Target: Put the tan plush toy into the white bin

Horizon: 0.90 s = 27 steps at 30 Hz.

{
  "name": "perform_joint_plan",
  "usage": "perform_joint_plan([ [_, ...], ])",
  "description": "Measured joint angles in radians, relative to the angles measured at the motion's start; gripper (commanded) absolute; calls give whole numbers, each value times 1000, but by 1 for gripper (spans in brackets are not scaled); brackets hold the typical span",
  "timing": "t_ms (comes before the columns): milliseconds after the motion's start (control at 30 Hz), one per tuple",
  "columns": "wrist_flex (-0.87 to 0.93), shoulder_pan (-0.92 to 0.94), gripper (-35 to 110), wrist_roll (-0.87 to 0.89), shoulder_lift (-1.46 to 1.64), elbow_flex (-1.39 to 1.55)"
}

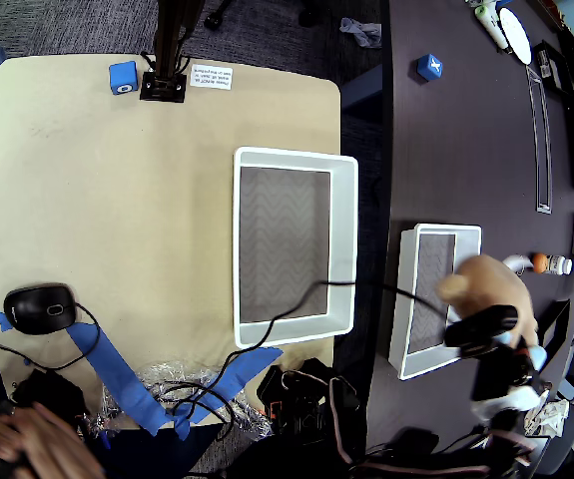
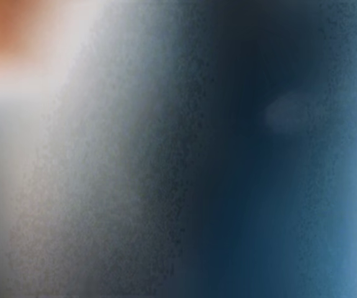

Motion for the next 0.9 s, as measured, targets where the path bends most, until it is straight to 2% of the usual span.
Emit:
perform_joint_plan([
  [400,0,-437,0,-213,100,158],
  [733,0,-692,0,-230,98,382],
  [900,0,-742,0,-230,98,462],
])
